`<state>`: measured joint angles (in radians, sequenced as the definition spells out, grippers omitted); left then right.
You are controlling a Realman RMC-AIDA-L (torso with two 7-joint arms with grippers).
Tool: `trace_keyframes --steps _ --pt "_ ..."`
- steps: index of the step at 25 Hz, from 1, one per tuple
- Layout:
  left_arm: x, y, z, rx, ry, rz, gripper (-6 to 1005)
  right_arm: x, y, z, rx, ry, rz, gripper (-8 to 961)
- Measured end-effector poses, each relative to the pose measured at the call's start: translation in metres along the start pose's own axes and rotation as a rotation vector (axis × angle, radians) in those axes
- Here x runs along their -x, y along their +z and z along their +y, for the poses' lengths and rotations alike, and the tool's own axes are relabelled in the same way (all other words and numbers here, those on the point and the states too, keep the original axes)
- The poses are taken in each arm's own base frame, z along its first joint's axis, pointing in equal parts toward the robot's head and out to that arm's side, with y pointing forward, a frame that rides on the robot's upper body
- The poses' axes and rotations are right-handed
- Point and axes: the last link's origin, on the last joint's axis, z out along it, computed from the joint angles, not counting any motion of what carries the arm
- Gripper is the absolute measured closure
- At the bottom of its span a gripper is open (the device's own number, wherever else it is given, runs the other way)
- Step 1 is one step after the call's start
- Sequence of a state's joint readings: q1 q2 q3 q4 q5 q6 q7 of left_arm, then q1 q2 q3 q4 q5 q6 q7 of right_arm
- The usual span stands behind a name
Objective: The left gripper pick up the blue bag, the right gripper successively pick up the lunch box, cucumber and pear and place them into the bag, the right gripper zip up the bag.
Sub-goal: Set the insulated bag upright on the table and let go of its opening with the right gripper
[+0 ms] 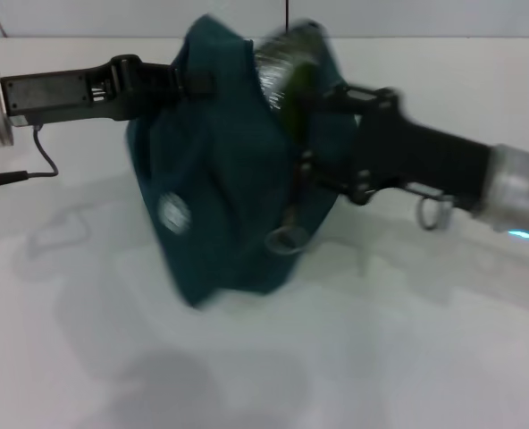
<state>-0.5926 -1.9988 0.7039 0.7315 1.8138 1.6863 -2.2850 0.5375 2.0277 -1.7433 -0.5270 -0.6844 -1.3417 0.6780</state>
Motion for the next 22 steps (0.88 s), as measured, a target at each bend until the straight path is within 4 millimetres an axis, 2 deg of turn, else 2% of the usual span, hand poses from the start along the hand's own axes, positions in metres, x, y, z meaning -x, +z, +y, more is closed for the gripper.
trace_keyframes --steps 3,7,15,22 --pt "0.000 0.000 -0.001 -0.004 0.000 0.001 929 0.007 -0.022 -0.002 -0.066 -0.022 -0.067 465" --pt "0.001 -0.001 -0.001 -0.006 -0.001 0.002 929 0.009 -0.045 -0.009 -0.147 -0.019 -0.092 333" --pt "0.001 -0.001 -0.002 -0.008 -0.003 0.002 929 0.002 -0.051 -0.012 -0.181 -0.009 -0.053 142" --pt "0.006 -0.009 -0.006 -0.027 -0.017 0.010 929 0.004 -0.072 -0.026 -0.304 -0.025 -0.064 151"
